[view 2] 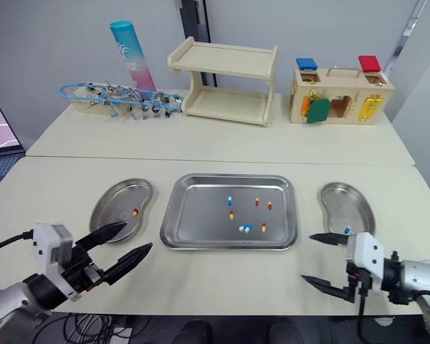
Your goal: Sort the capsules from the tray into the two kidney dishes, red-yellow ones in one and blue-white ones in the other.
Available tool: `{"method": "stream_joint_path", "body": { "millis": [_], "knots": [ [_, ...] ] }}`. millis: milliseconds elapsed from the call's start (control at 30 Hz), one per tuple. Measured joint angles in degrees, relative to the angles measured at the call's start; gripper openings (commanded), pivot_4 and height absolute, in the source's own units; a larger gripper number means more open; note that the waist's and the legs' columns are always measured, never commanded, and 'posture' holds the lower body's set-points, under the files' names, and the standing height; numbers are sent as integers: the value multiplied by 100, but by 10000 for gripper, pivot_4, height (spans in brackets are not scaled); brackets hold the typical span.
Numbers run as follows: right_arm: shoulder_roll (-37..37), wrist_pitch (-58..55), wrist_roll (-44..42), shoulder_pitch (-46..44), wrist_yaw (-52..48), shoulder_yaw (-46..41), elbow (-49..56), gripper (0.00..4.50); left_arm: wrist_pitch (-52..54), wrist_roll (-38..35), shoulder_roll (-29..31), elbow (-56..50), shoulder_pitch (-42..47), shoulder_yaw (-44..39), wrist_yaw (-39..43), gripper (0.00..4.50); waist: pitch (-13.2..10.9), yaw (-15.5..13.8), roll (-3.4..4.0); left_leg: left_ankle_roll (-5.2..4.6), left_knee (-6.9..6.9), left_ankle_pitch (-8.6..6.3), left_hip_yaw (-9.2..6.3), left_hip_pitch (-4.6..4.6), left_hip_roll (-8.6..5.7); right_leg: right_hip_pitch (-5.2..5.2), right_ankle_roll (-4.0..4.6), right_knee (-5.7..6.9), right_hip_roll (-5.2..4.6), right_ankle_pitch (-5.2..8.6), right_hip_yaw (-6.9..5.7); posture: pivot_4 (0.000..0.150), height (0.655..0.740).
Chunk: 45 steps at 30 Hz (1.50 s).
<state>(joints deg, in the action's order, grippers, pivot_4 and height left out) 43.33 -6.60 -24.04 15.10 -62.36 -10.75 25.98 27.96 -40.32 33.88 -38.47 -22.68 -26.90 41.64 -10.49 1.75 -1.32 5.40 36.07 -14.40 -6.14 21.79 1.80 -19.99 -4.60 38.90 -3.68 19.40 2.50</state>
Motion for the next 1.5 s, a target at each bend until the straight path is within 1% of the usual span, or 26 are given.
{"method": "stream_joint_path", "body": {
  "millis": [167, 300, 400, 500, 600, 667, 700, 867, 1033, 1167, 1367, 1500],
  "knots": [
    [-535, 279, 444, -1, 488, 455, -3, 45000, 156, -3, 8, -33, 260, 352, -166, 44935, 0, -2, 1, 0, 1, 0, -2, -1, 0, -1, 0, 4, 0, 0, -1, 1500, 7400],
    [-575, 366, 640, -24, 638, 646, -43, 45000, 335, 45, 11, -19, 872, 844, -451, 44935, 1, -6, 1, 0, 1, 0, -2, -1, -1, 1, 0, 3, 0, 0, -2, 1500, 7400],
    [-581, 370, 708, -56, 708, 774, -55, 45000, 692, 174, -92, 86, 1513, 1398, -901, 44935, 1, -10, 2, 0, 2, 0, -3, -1, -1, 1, 0, 4, 0, 0, -2, 1500, 7400],
    [-580, 366, 718, -67, 759, 819, -65, 45000, 912, 384, -175, 240, 1924, 1957, -1154, 44935, 1, -9, 2, 0, 2, 1, -5, 0, -1, 0, 0, 4, 1, 0, -3, 1500, 7400],
    [-579, 346, 728, -62, 798, 884, -69, 45000, 1034, 607, -274, 482, 2341, 2388, -1323, 38681, 1, -1, 2, 0, 2, 1, -7, -1, -1, -1, 0, 6, 3, 0, -3, 1500, 7400],
    [-579, 322, 749, -59, 861, 945, -67, 45000, 1027, 828, -267, 744, 2658, 2644, -1309, 32219, 2, -5, 3, 0, 2, 1, -7, -2, -1, -1, 0, 7, 3, 0, -3, 1500, 7400],
    [-581, 295, 756, -55, 886, 985, -62, 45000, 1019, 954, -264, 916, 2852, 2790, -1253, 29169, 2, -7, 3, 0, 2, 1, -7, -1, -2, -1, 0, 6, 3, 0, -3, 1500, 7400],
    [-581, 211, 763, -55, 1006, 1094, -37, 45000, 908, 1290, -254, 1632, 3552, 3291, -810, 29169, 2, -2, 3, 1, 2, 1, -6, 2, -2, -4, 0, 5, 3, 0, -3, 1500, 7400],
    [-580, 150, 764, -46, 1086, 1203, -18, 45000, 521, 1675, 32, 2536, 4214, 3794, 156, 29169, 1, 1, 3, 1, 2, 1, -5, 2, -2, -6, 0, 6, 4, 0, -4, 1500, 7400],
    [-580, 105, 763, -32, 1170, 1209, 45, 45000, 180, 1907, 131, 3163, 4580, 4044, 904, 29169, 1, -2, 3, 1, 2, 1, -5, 4, -2, -7, -1, 6, 4, 0, -4, 1500, 7400],
    [-573, 43, 763, 29, 1263, 1214, 114, 45000, -339, 2315, 40, 4157, 5086, 4287, 1558, 29169, 1, -4, 3, 1, 4, 2, -7, 6, -2, -7, -1, 7, 4, 0, -7, 1500, 7400],
    [-572, -28, 762, 70, 1285, 1219, 239, 45000, -575, 2548, -174, 4638, 5361, 4339, 1721, 29169, 1, -3, 3, 0, 5, 1, -7, 8, -2, -8, -1, 6, 4, 0, -7, 1500, 7400]
  ]
}}
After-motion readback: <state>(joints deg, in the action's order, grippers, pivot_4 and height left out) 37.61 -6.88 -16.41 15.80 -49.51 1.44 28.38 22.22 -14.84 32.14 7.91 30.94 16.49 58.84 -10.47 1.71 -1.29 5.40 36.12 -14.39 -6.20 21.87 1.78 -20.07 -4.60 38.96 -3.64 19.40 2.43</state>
